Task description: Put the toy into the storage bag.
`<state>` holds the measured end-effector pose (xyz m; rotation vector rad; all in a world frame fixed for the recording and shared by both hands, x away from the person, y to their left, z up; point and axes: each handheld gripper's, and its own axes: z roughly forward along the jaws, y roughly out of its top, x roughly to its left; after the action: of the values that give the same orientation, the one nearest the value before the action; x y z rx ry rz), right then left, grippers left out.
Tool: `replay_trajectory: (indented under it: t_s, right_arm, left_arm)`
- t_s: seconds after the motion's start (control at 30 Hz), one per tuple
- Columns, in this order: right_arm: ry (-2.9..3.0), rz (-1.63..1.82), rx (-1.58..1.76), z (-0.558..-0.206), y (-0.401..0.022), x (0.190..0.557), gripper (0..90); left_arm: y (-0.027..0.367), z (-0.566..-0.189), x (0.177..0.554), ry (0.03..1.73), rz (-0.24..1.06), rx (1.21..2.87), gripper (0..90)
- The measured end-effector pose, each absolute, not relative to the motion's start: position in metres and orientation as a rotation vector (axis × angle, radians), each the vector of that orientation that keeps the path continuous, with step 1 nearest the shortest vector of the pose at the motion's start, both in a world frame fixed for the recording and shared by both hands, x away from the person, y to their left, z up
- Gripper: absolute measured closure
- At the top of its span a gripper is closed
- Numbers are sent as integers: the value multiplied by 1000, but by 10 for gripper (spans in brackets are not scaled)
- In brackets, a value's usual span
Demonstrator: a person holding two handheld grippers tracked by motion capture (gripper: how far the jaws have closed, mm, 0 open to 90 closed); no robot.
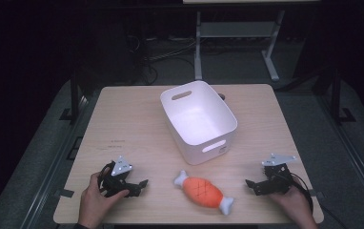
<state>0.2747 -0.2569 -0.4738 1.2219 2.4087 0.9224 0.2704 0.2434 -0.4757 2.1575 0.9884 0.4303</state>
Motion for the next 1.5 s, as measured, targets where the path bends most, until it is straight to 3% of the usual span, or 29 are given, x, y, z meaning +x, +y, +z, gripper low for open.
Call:
replay_trajectory:
  t_s: [1.5]
  right_arm:
    - [2567, 1060, 1013, -427, -193, 292, 27]
  left_arm:
    - [243, -476, 270, 989, 430, 2157, 126]
